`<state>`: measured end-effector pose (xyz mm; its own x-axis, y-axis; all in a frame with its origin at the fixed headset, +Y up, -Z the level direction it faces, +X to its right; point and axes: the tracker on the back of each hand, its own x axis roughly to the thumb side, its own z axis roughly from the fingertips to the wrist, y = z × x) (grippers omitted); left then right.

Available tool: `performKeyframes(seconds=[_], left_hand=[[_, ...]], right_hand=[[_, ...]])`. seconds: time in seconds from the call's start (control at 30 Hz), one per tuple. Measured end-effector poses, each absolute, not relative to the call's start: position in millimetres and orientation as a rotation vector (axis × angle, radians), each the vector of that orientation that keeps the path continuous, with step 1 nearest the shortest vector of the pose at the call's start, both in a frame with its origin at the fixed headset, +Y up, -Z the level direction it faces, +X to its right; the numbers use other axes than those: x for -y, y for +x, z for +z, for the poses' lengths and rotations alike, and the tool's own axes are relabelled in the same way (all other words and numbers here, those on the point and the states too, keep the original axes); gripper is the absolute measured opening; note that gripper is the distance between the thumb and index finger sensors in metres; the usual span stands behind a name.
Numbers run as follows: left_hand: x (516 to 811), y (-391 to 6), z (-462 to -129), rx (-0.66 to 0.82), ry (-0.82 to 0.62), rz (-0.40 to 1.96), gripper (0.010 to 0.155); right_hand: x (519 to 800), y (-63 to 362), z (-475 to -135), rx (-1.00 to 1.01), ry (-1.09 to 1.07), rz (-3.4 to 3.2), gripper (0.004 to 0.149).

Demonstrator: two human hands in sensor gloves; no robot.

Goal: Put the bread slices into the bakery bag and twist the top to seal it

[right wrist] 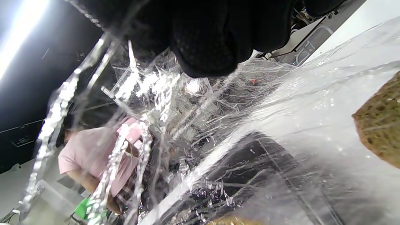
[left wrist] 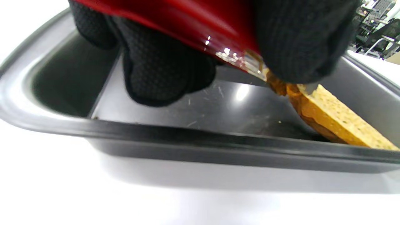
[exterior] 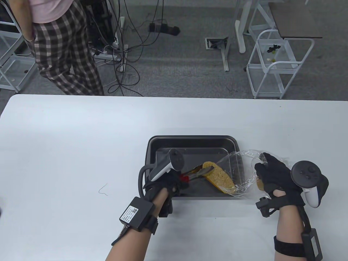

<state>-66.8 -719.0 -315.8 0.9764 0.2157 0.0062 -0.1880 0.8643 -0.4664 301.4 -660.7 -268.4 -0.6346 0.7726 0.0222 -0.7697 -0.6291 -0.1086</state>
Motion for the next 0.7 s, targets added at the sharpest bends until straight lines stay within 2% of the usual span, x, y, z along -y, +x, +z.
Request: performKeyframes(seconds=[0.5, 0.7], left_hand=[[702.2, -95.7, -278.6, 0.074, -0.459, 0.153, 0.069], [693.6, -99.2, -260.9, 0.088, -0.345, 0.177, 0.068]], right_hand=[[661.8, 296.8, -268.0, 0.126, -0.022, 2.279, 0.041], [662.5, 296.0, -268.8, 0.127, -0.023, 2.286, 0.041]])
